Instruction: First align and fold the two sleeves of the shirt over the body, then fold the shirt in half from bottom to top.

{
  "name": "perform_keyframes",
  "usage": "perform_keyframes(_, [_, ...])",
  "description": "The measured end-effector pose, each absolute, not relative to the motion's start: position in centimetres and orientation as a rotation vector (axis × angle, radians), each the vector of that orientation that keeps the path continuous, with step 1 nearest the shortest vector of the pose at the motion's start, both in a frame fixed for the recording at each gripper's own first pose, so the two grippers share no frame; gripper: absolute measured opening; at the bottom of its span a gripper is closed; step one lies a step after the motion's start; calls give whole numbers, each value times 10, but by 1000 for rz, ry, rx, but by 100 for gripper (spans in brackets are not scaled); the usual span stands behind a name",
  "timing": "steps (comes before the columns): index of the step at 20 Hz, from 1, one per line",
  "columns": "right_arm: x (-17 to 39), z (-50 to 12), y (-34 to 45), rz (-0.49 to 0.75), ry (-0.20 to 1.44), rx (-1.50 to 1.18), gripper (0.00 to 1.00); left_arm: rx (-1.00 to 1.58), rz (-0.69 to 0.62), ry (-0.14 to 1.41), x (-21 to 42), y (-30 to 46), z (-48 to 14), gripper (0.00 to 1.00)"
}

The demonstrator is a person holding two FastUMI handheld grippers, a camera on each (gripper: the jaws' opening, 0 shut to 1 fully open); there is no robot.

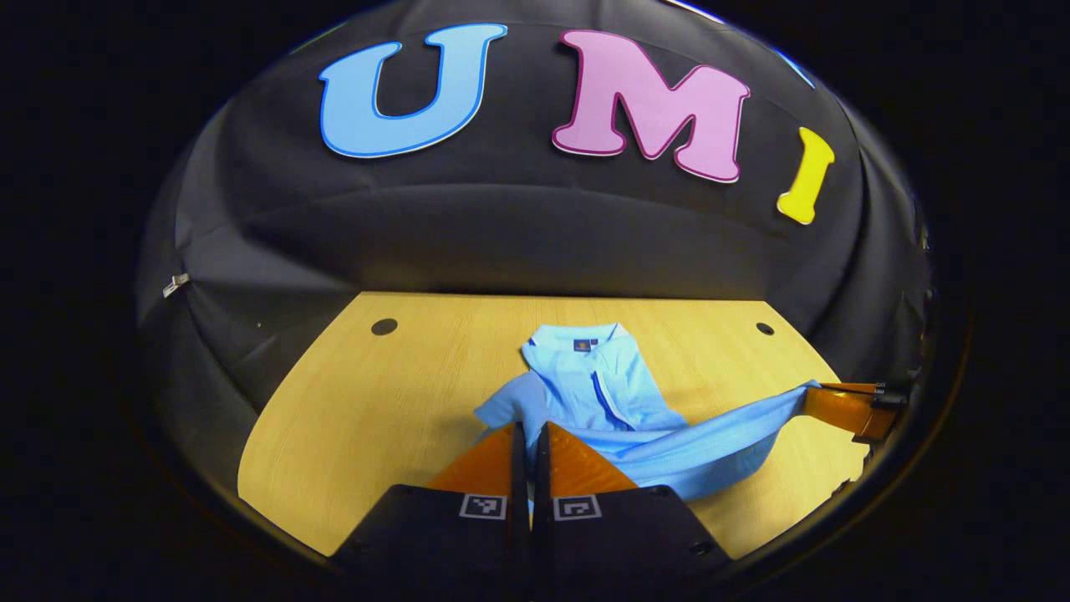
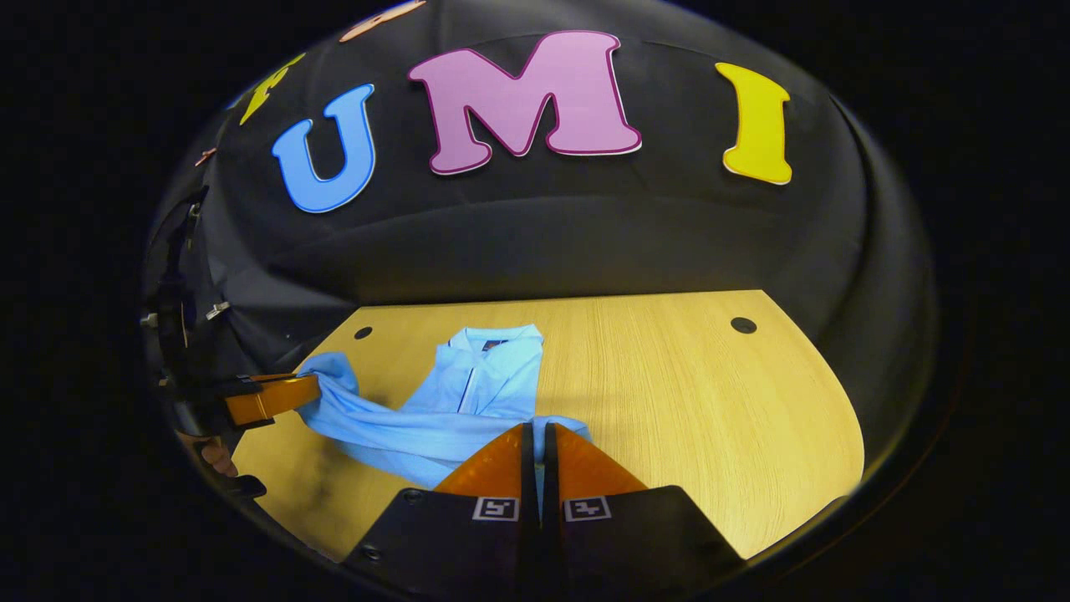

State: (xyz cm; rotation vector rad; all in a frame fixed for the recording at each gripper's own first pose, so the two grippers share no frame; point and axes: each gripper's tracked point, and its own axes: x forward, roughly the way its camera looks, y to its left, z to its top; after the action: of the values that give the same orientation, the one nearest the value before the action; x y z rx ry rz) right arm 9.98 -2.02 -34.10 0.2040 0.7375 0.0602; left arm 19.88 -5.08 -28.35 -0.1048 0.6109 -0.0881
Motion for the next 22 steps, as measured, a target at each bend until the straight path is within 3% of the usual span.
perform_keyframes(2, [125, -350, -24, 53, 734, 215, 0, -104, -78, 605, 222, -50, -286, 6])
perform_keyframes(3, [139, -354, -26, 46, 733, 219, 5, -109, -70, 600, 236, -49, -287, 6])
perform_keyframes(12, [264, -411, -34, 20, 741, 232, 5, -62, -26, 608, 359, -44, -319, 6])
perform_keyframes(18, [309, -457, -36, 6, 776, 234, 5, -43, 22, 627, 409, -44, -360, 6])
perform_keyframes(19, [313, -465, -36, 4, 785, 233, 5, -32, 24, 635, 413, -45, -367, 2])
perform_keyframes(22, [326, -486, -32, 1, 806, 225, 5, -23, 35, 660, 424, -45, -386, 6])
